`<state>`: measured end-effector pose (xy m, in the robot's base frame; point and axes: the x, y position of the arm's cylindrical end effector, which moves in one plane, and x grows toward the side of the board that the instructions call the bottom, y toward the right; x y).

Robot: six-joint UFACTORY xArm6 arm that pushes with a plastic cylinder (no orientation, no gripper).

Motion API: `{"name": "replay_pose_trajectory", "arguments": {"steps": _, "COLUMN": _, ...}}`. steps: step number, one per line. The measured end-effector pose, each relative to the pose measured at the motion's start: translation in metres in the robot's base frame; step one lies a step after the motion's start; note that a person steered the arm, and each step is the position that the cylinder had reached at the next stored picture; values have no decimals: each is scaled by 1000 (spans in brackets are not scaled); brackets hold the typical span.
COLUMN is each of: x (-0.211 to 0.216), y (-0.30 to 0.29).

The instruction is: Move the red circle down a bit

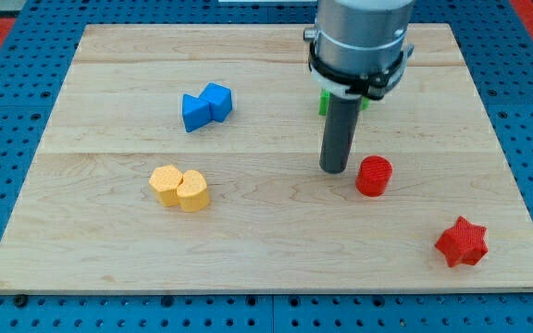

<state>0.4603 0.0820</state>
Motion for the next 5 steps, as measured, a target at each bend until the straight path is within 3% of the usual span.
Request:
{"name": "replay_pose_trajectory", "arguments": {"steps": 1, "x": -2, "y": 46}}
{"name": "replay_pose_trajectory", "arguments": {"steps": 2, "x": 8, "y": 57}}
{"name": "replay_pose_trajectory", "arguments": {"steps": 5, "x": 21, "y": 28}}
